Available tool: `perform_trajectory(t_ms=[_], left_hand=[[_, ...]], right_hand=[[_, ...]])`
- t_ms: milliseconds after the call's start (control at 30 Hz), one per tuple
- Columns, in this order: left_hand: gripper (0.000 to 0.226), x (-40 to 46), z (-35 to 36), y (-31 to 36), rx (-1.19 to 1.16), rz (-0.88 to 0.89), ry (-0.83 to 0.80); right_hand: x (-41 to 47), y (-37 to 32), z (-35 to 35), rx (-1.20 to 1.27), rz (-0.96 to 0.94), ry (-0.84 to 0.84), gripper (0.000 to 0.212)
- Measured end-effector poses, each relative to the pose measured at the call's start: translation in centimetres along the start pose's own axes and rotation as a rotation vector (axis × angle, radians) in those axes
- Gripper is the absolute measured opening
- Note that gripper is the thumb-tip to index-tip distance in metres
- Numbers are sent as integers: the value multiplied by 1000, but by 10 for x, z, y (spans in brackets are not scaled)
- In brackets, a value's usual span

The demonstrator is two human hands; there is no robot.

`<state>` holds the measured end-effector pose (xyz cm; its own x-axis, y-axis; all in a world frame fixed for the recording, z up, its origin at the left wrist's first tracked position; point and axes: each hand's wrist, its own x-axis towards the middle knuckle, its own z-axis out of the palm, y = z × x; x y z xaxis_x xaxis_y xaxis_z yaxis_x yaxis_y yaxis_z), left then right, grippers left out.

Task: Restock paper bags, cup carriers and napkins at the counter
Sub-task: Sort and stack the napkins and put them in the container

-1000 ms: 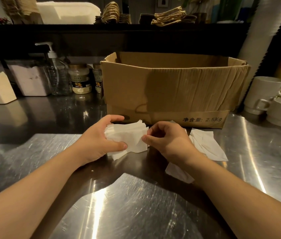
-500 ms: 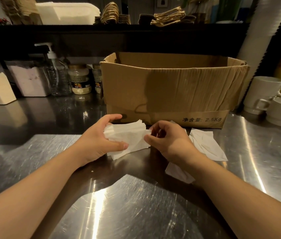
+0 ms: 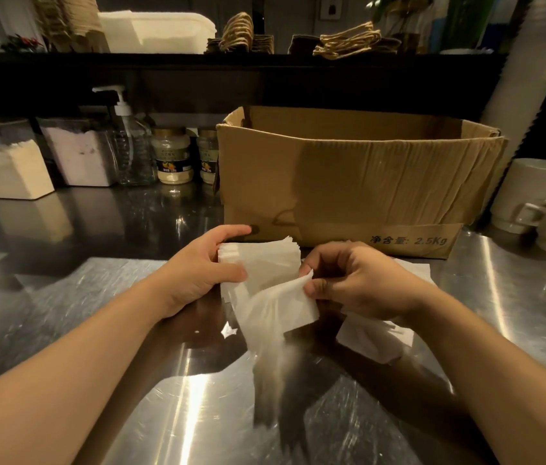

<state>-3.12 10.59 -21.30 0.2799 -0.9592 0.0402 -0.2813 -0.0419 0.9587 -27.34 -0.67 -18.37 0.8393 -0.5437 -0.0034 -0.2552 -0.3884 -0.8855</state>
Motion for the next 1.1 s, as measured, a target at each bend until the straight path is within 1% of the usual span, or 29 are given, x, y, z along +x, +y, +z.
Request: perform_trajectory(t_ms=[67, 167, 233, 333, 400, 533, 567, 600, 667, 700, 767, 833, 933, 967, 1000, 1033, 1100], left_hand=[[66, 1, -1, -3, 1, 3, 15], [64, 3, 1, -5, 16, 15, 42], [62, 4, 2, -6, 44, 26, 53], [56, 3, 4, -4, 65, 21, 66], [50, 3, 5, -2, 112, 17, 80], [39, 2, 8, 3, 144, 6, 71], [41, 1, 8, 4, 141, 8, 62], [56, 0, 8, 5, 141, 16, 48], [91, -1, 5, 2, 127, 38, -9], [98, -1, 3, 0, 130, 45, -42], [98, -3, 0, 0, 162, 54, -111], [95, -5, 0, 3, 229, 54, -139], [94, -6, 4, 8, 339, 49, -64], [93, -8, 5, 10, 340, 40, -36], [92, -8, 6, 10, 320, 41, -17], [92, -8, 6, 8, 289, 61, -10], [93, -8, 7, 6, 207, 130, -19]], right_hand=[[1, 1, 8, 60, -7, -31, 8], [1, 1, 14, 56, 3, -19, 8], [2, 2, 18, 45, 10, 46, 6], [9, 7, 28, 6, -10, 240, 4], [15, 12, 32, 36, -25, 327, 7], [20, 17, 35, 68, -19, 367, 9], [21, 18, 36, 72, -24, 375, 10], [23, 20, 37, 77, -29, 386, 11], [26, 22, 40, 83, -35, 418, 12], [27, 22, 41, 89, -40, 438, 13], [29, 23, 43, 107, -41, 465, 13], [30, 24, 43, 103, -36, 469, 13], [31, 22, 44, 70, -27, 467, 10], [31, 21, 43, 45, -12, 472, 13], [31, 18, 42, 7, 2, 471, 25], [30, 16, 40, -28, 3, 454, 43], [28, 12, 36, -39, -17, 348, 80]])
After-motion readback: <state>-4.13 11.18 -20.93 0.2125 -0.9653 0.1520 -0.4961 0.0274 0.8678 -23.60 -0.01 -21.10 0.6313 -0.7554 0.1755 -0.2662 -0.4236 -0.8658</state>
